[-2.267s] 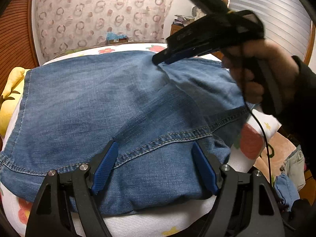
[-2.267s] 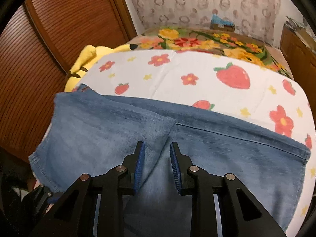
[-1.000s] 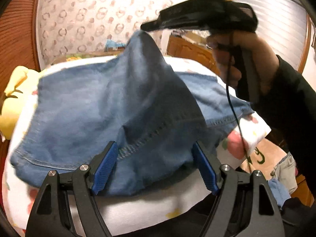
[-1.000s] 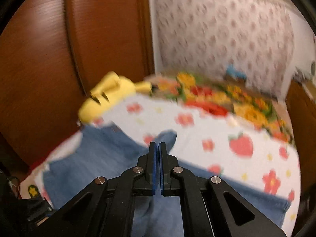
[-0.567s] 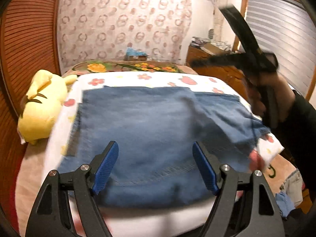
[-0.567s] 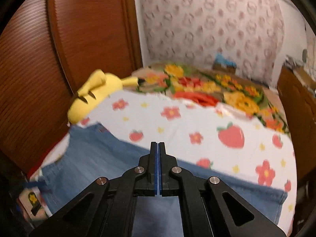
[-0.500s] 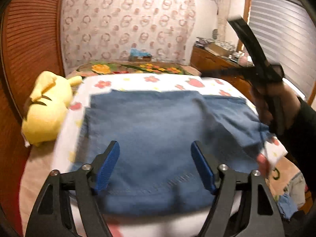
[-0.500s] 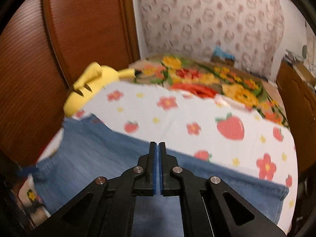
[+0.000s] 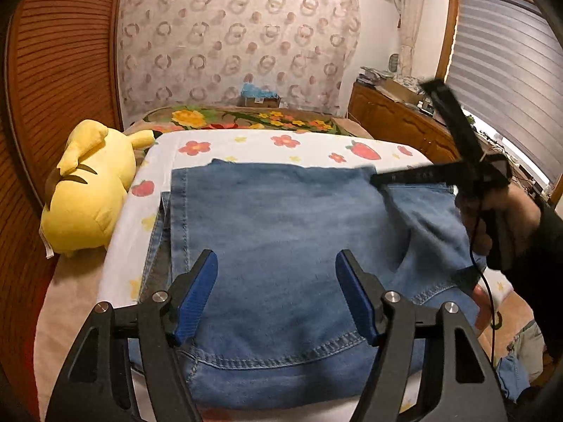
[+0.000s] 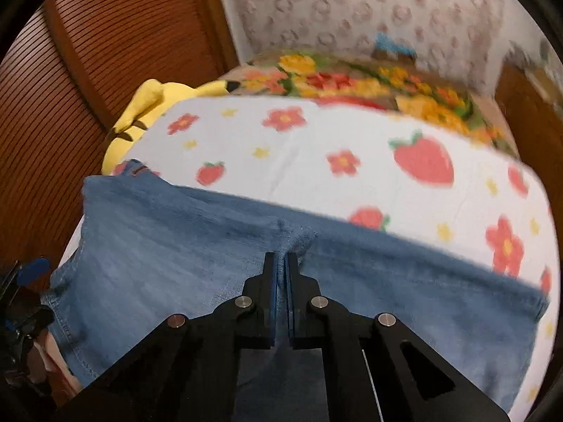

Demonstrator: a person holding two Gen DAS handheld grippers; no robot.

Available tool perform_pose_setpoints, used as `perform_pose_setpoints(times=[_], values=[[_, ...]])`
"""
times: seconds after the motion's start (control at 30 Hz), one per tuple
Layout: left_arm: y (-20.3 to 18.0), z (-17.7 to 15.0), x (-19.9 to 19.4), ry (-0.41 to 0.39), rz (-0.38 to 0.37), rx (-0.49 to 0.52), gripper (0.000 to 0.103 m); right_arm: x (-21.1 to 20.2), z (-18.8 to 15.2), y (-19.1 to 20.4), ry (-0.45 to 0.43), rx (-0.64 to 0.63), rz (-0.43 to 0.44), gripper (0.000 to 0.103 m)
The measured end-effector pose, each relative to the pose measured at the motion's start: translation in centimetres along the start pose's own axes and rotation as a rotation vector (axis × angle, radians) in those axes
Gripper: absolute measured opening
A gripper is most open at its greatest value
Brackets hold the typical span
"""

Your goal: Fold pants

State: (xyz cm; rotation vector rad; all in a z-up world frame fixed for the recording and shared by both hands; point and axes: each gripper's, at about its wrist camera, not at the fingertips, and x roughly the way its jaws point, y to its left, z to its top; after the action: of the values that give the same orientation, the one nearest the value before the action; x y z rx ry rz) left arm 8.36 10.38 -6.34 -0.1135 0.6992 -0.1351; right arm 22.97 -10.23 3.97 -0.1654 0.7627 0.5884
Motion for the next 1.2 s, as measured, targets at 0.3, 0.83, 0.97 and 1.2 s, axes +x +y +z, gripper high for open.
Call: perform_pose_setpoints(times=[0.3,0.83,0.97,1.2], values=[[0.6,-0.2,-1.5,-0.025,0.008,-0.018,0.071,-7.5,2.7,5.5,-0.288,-0.182,-0.009,0.003],[-0.1,-1.2,-2.2,-0.030,-0.028,-0.024,0.071,-4.4,6.4,7.6,-0.121,-0.211,-0.067,0.005],[-0.2,-1.6,-1.2,-0.008,-0.021,-0.018,0.071,-4.8,5.4,6.3,-0.103,-0.195,-0.055,0.036],[-0.3,-2.1,-0.2,0.017,-0.014,-0.020,0.071,-8.1,-1.0,3.9,-0.072,-0.163,-0.019,0.037]])
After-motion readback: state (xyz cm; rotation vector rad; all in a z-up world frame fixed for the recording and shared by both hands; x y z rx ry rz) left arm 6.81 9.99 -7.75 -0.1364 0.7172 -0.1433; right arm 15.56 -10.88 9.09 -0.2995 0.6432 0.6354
